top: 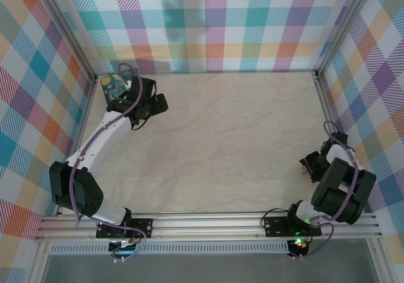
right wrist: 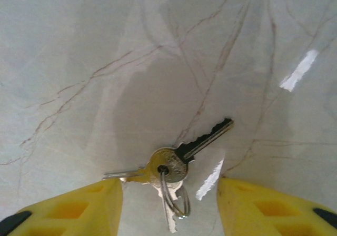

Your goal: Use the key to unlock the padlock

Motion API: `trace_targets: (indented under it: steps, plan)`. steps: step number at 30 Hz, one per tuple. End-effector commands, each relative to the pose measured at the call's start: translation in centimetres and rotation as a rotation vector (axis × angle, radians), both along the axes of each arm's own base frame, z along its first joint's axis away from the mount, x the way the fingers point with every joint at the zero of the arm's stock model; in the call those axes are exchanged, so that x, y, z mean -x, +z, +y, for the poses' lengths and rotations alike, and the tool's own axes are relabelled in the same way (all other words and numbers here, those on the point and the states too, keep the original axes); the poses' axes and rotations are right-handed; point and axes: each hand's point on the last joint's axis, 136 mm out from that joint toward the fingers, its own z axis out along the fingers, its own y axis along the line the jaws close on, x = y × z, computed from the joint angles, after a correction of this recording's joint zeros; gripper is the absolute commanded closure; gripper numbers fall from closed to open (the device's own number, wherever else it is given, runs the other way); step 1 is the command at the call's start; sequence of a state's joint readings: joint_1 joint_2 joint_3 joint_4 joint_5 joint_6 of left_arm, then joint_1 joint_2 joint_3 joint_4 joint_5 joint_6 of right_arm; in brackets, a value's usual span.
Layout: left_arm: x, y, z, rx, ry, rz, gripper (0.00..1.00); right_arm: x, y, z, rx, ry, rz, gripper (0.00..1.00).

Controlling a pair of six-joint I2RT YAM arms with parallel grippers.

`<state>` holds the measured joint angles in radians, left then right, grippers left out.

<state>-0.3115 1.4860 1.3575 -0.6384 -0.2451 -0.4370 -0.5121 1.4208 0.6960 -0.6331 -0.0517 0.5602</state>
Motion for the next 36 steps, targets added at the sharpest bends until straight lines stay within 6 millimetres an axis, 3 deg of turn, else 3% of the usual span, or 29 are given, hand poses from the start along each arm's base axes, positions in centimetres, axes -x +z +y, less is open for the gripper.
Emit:
trace_targets:
  steps: [1, 13, 19, 26, 30, 34, 36]
  plan:
    - [-0.3, 1.0, 0.6, -0.006, 0.036, -0.013, 0.11, -1.7, -0.9, 0.6, -0.050, 0.031, -0.053, 0.58]
    - [-2.1, 0.6, -0.4, -0.011, -0.005, -0.010, 0.11, -1.7, -1.0, 0.0, -0.015, 0.048, -0.035, 0.88]
    - [-2.5, 0.3, -0.7, -0.018, -0.031, -0.017, 0.11, -2.7, -0.6, 1.0, 0.006, 0.134, -0.041, 0.95]
    - [-1.9, -0.1, -0.5, -0.036, -0.043, -0.007, 0.11, -5.9, 2.6, 6.3, 0.018, 0.336, -0.132, 0.95]
    - [-1.1, -0.3, -0.1, -0.040, -0.039, -0.010, 0.10, -7.9, 4.6, 11.7, -0.049, 0.496, -0.229, 0.94]
    - [-0.6, -0.5, 0.1, -0.034, -0.031, -0.024, 0.10, -8.9, 5.1, 16.9, -0.072, 0.608, -0.251, 0.94]
    - [-0.5, -0.9, -0.1, -0.028, -0.034, -0.019, 0.11, -9.2, 5.2, 20.5, -0.080, 0.689, -0.251, 0.94]
